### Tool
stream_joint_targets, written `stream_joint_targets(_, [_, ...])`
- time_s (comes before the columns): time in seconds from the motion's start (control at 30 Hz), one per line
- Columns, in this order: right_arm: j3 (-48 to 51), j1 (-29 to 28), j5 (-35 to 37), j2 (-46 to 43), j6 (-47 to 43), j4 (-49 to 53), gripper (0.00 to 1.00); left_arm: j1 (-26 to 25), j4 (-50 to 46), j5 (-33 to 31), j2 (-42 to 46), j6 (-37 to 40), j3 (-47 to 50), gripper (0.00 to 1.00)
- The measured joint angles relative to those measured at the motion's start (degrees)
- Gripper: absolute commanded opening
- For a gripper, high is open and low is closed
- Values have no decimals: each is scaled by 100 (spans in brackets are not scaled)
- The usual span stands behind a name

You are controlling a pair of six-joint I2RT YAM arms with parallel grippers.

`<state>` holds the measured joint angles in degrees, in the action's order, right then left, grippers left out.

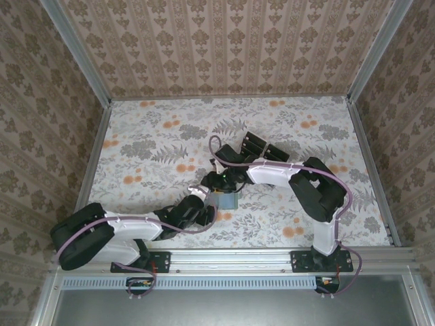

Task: Put the credit cards into the card holder
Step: Flip over the card slot on the card holder.

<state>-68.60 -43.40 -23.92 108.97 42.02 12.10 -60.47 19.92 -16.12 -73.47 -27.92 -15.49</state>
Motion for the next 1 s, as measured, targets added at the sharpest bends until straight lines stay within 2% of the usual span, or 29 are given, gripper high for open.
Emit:
stream_joint_targets(0.37, [573,269,122,-1196,46,-164,55,0,55,-24,-116,-33,-26,71])
stream_joint_targets(0.5, [809,269,120,-1270,87,-256,55,0,52,-24,-114,-35,-26,71])
stream_joint_targets(0.6, [966,269,122,-1270,151,-264,55,0,-111,-22,44,-37,-28,75])
stream_joint_targets(0.8, [1016,269,179,-1272,151,-267,55,170,-820,-94,1471,-216,-31,85])
stream_joint_targets(1.0, [1088,269,256,-1272,146,-299,54,1211,-1613,11,2977,-579,-15,88])
